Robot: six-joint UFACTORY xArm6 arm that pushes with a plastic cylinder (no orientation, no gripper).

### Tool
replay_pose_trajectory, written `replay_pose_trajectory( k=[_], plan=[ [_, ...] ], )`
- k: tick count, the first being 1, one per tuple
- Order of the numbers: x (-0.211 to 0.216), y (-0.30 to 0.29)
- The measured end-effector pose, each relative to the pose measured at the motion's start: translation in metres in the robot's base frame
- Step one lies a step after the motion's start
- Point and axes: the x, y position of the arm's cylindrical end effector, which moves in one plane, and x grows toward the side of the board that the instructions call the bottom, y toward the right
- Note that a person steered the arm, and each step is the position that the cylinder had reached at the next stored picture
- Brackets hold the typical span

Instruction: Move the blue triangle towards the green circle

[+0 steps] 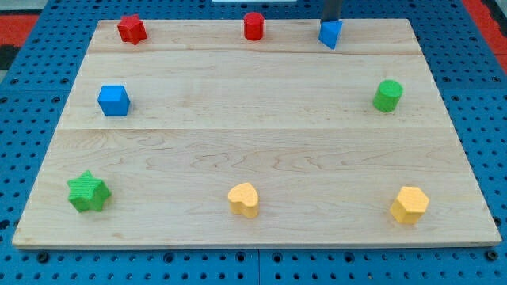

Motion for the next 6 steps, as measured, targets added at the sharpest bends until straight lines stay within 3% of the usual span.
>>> replay_pose_trajectory(
  k=[6],
  plan=[
    [0.149, 0.014]
  ],
)
